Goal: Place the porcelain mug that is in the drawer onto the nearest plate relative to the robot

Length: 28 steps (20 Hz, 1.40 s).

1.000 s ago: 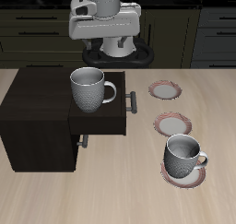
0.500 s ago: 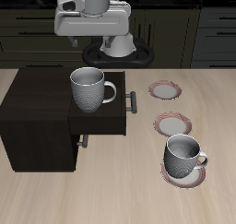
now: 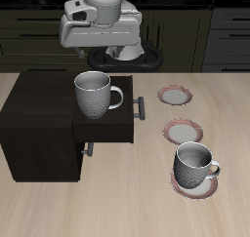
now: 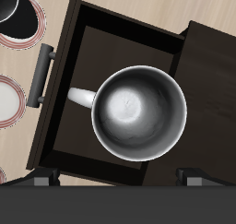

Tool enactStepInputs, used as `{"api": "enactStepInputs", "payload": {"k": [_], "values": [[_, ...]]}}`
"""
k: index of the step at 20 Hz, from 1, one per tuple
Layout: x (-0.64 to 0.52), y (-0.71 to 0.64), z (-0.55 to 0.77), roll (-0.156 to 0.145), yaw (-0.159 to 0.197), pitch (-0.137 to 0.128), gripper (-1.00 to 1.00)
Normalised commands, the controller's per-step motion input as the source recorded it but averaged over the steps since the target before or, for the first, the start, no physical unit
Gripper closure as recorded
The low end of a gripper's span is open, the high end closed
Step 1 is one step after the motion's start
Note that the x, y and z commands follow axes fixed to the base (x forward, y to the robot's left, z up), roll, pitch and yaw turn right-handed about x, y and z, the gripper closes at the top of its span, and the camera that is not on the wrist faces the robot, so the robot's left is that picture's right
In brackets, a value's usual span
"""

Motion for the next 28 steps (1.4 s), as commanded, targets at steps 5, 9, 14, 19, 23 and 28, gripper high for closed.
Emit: {"api": "enactStepInputs", "payload": {"k": [5, 9, 14, 19, 23, 28], "values": [[0.14, 0.26, -0.34, 0.011, 0.081, 0.027, -1.00], [0.07, 0.20, -0.23, 0.024, -0.006, 0.025, -1.00], [0.04, 0.02, -0.22, 0.007, -0.012, 0.019, -1.00], [0.03, -0.11, -0.34, -0.004, -0.011, 0.036, -1.00], [-0.04, -0.04, -0.33, 0.013, -0.043, 0.048, -1.00], [-0.13, 0.03, -0.18, 0.040, -0.049, 0.019, 1.00]]}}
